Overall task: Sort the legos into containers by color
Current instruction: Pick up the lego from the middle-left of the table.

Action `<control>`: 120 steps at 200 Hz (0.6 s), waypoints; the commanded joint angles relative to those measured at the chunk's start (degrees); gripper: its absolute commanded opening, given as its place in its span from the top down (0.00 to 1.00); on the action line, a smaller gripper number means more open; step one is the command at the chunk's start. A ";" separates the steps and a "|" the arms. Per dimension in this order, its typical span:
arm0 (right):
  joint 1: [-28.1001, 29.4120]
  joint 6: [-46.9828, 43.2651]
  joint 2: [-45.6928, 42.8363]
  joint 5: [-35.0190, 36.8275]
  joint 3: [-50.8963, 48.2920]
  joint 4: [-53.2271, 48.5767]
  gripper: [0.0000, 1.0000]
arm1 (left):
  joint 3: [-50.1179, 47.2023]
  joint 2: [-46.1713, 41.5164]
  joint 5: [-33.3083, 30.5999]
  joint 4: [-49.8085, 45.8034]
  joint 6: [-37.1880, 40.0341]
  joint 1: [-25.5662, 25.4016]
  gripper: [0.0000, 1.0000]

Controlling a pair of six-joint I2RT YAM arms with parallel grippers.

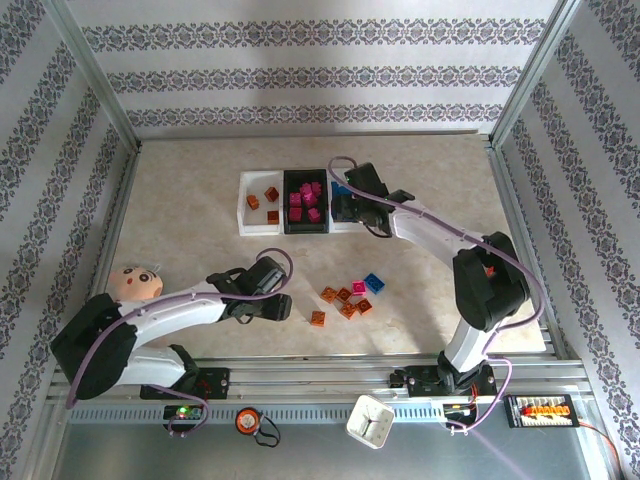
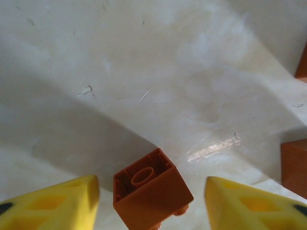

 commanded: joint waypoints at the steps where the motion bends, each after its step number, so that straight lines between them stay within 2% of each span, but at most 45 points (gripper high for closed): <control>1: 0.63 1.12 -4.29 0.12 -2.86 1.95 0.28 | 0.94 1.77 0.44 2.43 -0.40 -0.70 0.48; 15: 0.63 1.16 -6.12 0.30 -4.48 2.49 0.28 | 0.61 2.09 0.79 2.45 -0.69 -0.73 0.51; 61: 0.54 1.85 -9.79 0.88 -8.53 3.28 0.28 | 0.04 -0.62 0.15 1.41 -1.37 -0.69 0.72; 78: 0.54 2.41 -11.36 0.58 -10.15 3.76 0.28 | 1.65 -2.21 -0.76 0.06 -0.26 0.31 0.77; 91: 0.62 2.73 -12.52 0.38 -11.37 4.00 0.28 | 3.36 -3.47 -0.21 -0.39 0.89 3.13 0.80; 120: 0.80 2.91 -14.90 0.26 -14.14 3.99 0.28 | 9.49 -4.25 0.66 1.00 4.03 12.92 0.80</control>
